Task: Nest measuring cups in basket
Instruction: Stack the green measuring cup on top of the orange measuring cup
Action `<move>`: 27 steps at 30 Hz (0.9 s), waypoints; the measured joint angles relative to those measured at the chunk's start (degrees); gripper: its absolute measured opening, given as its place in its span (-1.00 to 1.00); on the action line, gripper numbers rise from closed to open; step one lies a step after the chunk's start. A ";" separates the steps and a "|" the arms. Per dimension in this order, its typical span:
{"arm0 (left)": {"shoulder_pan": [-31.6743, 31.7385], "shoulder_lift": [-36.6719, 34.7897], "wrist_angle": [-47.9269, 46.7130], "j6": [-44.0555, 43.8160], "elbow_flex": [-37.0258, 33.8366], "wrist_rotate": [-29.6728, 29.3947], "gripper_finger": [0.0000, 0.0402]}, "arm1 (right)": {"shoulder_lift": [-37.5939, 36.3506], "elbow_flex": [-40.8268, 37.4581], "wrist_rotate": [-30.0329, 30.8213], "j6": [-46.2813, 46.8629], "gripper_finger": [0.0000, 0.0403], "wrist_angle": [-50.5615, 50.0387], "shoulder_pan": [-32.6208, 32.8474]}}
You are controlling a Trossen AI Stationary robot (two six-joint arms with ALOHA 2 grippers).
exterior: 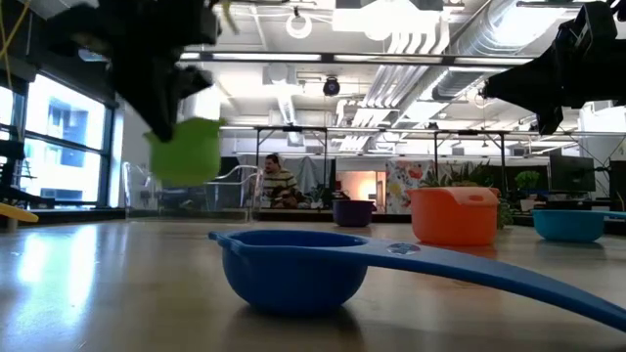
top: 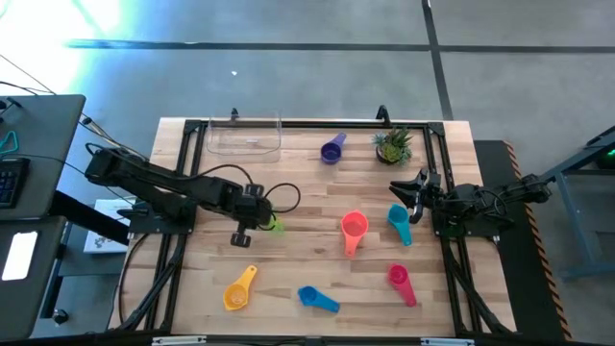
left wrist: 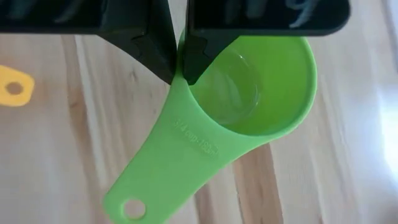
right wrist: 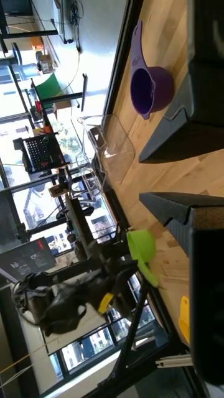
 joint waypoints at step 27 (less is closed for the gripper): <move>-4.88 1.00 29.83 45.97 10.39 -0.58 -0.94 | 0.00 0.00 0.02 0.00 -0.61 0.00 0.00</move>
